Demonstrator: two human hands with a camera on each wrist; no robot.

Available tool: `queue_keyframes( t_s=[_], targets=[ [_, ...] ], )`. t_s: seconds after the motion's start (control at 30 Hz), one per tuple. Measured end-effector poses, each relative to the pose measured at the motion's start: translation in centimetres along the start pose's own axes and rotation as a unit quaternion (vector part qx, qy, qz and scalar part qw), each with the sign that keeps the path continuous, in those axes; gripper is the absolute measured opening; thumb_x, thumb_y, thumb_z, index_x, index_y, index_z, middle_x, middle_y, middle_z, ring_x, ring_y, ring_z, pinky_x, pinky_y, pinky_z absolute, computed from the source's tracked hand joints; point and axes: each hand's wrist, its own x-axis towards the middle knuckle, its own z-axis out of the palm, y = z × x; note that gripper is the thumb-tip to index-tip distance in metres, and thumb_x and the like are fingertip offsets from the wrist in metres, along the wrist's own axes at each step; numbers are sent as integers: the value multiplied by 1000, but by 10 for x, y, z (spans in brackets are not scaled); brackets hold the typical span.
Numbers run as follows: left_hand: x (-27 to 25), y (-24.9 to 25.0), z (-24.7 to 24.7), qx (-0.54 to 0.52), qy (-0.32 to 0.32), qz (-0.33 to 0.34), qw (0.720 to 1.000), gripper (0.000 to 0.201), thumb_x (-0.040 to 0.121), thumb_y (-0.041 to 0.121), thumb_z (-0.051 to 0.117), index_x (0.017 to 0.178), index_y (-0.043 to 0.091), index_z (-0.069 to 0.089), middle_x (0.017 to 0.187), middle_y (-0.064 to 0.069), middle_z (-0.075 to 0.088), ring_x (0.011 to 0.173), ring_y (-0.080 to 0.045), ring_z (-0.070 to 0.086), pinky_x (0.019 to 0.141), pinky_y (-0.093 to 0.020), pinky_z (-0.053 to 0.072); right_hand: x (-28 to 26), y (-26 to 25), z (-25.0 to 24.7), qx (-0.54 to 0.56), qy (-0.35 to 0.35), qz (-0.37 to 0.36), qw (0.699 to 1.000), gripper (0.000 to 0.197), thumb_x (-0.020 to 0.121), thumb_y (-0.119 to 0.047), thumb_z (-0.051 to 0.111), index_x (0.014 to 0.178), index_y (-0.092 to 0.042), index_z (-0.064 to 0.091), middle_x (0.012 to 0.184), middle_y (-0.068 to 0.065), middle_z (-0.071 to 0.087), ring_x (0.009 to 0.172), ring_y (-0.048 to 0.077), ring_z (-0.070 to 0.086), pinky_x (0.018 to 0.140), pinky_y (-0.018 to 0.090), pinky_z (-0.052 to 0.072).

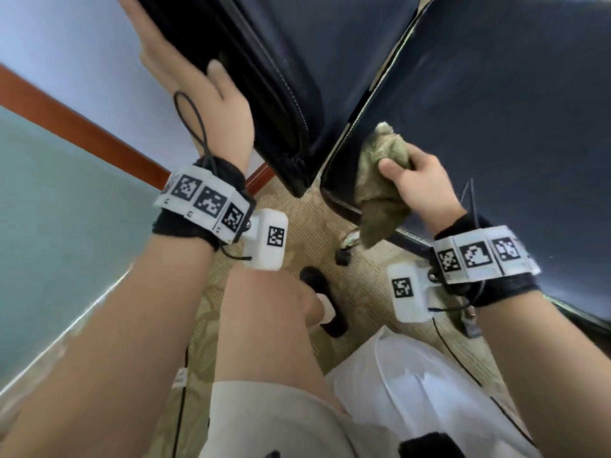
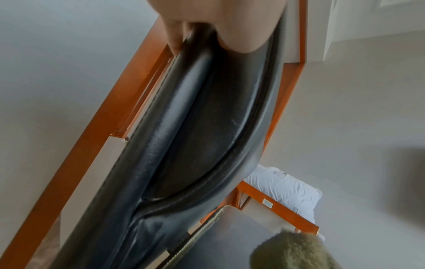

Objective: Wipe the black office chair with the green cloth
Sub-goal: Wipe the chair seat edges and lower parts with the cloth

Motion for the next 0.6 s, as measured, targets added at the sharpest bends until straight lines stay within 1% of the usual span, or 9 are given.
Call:
queue_keyframes(
  t_s=[0.07, 0.13, 0.17, 0.23, 0.33, 0.4, 0.47, 0.53, 0.6],
  targets=[
    [-10, 9, -6, -25, -14, 6, 1000, 63, 85, 2, 41, 138, -20, 14, 141, -36, 23, 133, -37, 31, 108, -11, 13, 5, 3, -23, -10, 30, -5, 999, 36, 88, -22, 61, 124, -18, 59, 111, 1, 65, 106, 18, 59, 97, 31, 45],
    [-20, 15, -11, -67, 5, 40, 997, 69, 73, -6, 43, 138, -15, 22, 136, -25, 26, 130, -20, 29, 112, -20, 23, 8, 5, -34, -1, 9, 22, 1000, 36, 89, -18, 61, 125, -16, 57, 107, 0, 62, 100, 16, 59, 84, 26, 49],
    [-26, 16, -12, -77, 22, 61, 995, 70, 67, -11, 43, 135, -15, 27, 134, -23, 26, 126, -10, 25, 112, -15, 21, 8, 7, -36, 6, -17, 40, 999, 37, 89, -16, 61, 125, -15, 56, 105, 1, 62, 97, 16, 59, 76, 24, 51],
    [-40, 16, -15, -93, 44, 61, 993, 64, 65, -15, 42, 129, -16, 34, 129, -31, 29, 117, 1, 26, 106, -4, 19, 5, 10, -33, -3, -68, 57, 996, 40, 87, -16, 64, 126, -16, 55, 105, 1, 62, 97, 18, 59, 72, 24, 50],
    [-61, 17, -21, -92, 45, 31, 994, 49, 69, -11, 43, 118, -15, 43, 119, -35, 39, 98, -4, 41, 100, -3, 29, -1, 15, -23, -83, -127, 17, 988, 43, 83, -12, 67, 125, -19, 56, 104, 0, 62, 97, 15, 59, 75, 22, 50],
    [-74, 16, -21, -91, 31, 32, 995, 43, 68, -12, 45, 111, -14, 48, 109, -34, 43, 81, -6, 38, 86, 4, 28, -4, 16, -14, -102, -156, 0, 982, 45, 80, -11, 70, 122, -23, 58, 107, 0, 63, 100, 16, 60, 88, 28, 50],
    [-84, 12, -18, -92, -1, 36, 995, 41, 67, -13, 44, 108, -12, 50, 106, -32, 44, 75, -2, 32, 76, 4, 27, -4, 17, -5, -155, -180, -13, 971, 45, 80, -17, 71, 122, -25, 54, 107, -1, 61, 101, 17, 59, 91, 30, 48],
    [-93, 9, -12, -87, -40, 19, 995, 40, 69, -11, 43, 108, -8, 50, 106, -28, 44, 74, -2, 34, 71, 2, 30, 0, 19, 4, -281, -192, -43, 939, 42, 83, -27, 67, 121, -23, 49, 105, -1, 56, 100, 19, 57, 86, 30, 46],
    [-102, 4, -6, -65, -106, -9, 992, 37, 73, -9, 45, 109, -3, 50, 108, -23, 45, 74, -10, 42, 66, -5, 33, 4, 20, 10, -412, -190, -64, 889, 41, 85, -39, 61, 121, -23, 47, 112, 3, 49, 108, 24, 50, 88, 37, 45]
  ],
)
